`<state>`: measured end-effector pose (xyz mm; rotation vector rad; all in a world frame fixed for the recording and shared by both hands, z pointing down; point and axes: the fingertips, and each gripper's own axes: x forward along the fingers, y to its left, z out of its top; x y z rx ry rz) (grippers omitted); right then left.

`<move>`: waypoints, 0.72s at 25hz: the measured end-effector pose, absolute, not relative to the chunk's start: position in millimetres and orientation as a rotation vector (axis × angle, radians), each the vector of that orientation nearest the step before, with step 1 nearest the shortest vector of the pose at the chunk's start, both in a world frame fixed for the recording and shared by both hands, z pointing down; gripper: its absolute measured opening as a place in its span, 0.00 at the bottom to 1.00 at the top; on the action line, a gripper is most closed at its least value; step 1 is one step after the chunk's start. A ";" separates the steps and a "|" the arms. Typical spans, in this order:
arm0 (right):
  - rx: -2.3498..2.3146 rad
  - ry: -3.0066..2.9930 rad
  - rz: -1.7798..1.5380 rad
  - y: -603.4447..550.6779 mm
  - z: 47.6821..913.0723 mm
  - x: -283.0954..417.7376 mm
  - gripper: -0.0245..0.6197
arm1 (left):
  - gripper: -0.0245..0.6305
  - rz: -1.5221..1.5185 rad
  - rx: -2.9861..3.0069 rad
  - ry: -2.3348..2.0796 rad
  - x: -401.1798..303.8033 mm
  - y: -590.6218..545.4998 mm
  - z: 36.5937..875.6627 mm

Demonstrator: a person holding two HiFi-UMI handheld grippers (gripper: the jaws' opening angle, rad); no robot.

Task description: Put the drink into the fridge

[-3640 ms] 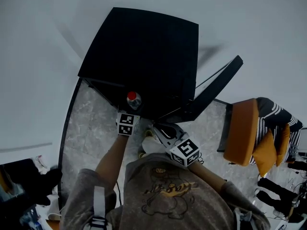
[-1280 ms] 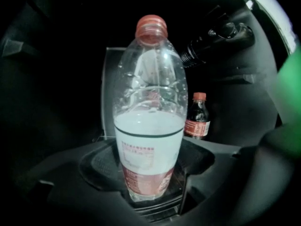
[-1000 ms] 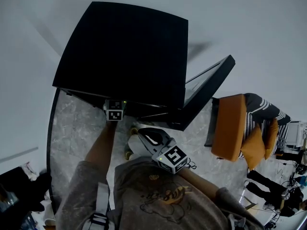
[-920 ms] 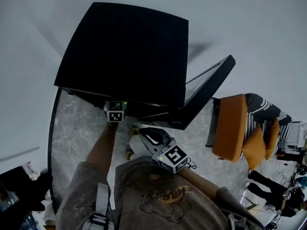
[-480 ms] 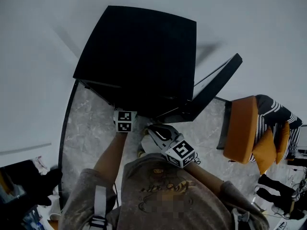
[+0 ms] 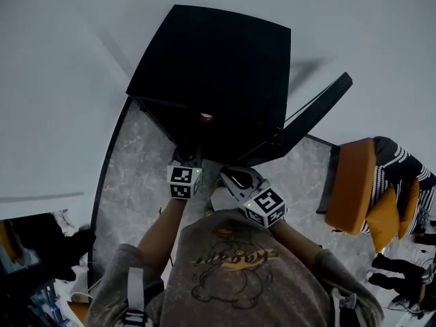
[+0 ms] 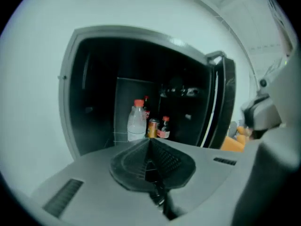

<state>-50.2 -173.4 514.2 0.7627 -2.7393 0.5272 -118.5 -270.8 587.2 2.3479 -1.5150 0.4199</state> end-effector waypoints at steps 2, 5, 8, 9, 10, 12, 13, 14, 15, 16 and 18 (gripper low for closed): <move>0.761 -2.744 0.520 -170.0 511.7 -51.6 0.07 | 0.05 0.412 2.342 -1.500 -119.4 -258.5 573.1; 0.765 -2.754 0.516 -167.7 508.1 -52.8 0.07 | 0.05 0.426 2.348 -1.469 -119.2 -240.0 554.0; 0.764 -2.767 0.523 -166.2 505.4 -52.8 0.07 | 0.05 0.422 2.358 -1.431 -116.8 -221.6 538.3; 0.758 -2.772 0.524 -165.6 504.4 -52.8 0.07 | 0.05 0.410 2.357 -1.418 -115.3 -216.4 532.4; 0.749 -2.778 0.526 -165.0 503.0 -53.1 0.07 | 0.05 0.391 2.355 -1.405 -113.6 -211.8 525.7; 0.719 -2.792 0.526 -163.7 498.7 -54.8 0.07 | 0.05 0.355 2.360 -1.389 -110.4 -203.2 511.4; 0.700 -2.800 0.521 -163.4 495.8 -56.5 0.07 | 0.05 0.342 2.366 -1.386 -109.6 -199.2 504.2; 0.679 -2.809 0.514 -163.4 492.6 -58.9 0.07 | 0.05 0.330 2.369 -1.384 -109.6 -195.3 497.1; 0.656 -2.819 0.507 -163.3 489.5 -61.9 0.07 | 0.05 0.316 2.371 -1.381 -110.4 -191.2 490.1; 0.632 -2.828 0.501 -162.9 486.4 -65.5 0.07 | 0.04 0.299 2.372 -1.376 -111.8 -186.6 482.9; 0.579 -2.844 0.486 -160.4 480.1 -73.8 0.07 | 0.04 0.263 2.384 -1.372 -116.1 -176.3 468.5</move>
